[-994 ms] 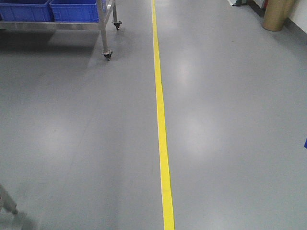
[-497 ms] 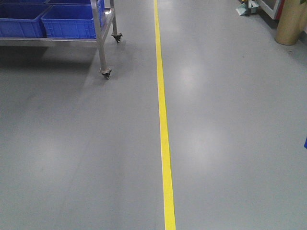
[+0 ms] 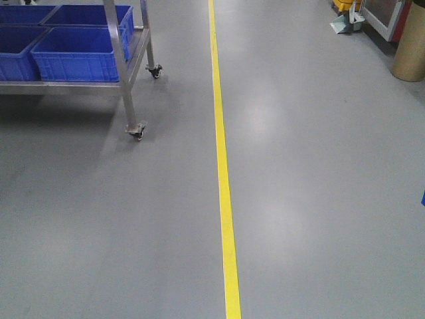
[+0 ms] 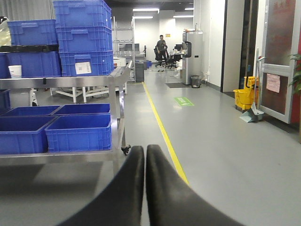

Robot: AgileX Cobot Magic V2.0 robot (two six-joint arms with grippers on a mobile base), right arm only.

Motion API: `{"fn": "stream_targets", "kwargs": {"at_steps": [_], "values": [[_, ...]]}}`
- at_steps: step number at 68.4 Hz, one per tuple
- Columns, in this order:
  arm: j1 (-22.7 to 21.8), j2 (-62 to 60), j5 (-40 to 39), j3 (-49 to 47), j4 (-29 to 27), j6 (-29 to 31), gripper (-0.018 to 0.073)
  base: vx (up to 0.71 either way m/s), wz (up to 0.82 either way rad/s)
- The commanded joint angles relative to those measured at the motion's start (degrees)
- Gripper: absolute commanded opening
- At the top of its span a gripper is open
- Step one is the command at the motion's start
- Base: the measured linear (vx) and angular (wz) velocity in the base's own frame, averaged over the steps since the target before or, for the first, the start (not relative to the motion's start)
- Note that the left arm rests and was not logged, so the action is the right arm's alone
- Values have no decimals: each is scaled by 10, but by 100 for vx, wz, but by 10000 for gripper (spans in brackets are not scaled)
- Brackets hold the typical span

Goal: Pour parts from conveyor to right shelf

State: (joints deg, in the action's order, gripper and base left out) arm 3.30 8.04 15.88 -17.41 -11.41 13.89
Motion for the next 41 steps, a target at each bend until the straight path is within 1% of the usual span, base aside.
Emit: {"fn": "stream_targets", "kwargs": {"at_steps": [1, 22, 41], "values": [[-2, 5, -46, -16, 1, 5, -5, 66, -3], [-2, 5, -46, -16, 1, 5, -5, 66, -1], [-2, 5, -46, -16, 1, 5, -5, 64, 6]]}}
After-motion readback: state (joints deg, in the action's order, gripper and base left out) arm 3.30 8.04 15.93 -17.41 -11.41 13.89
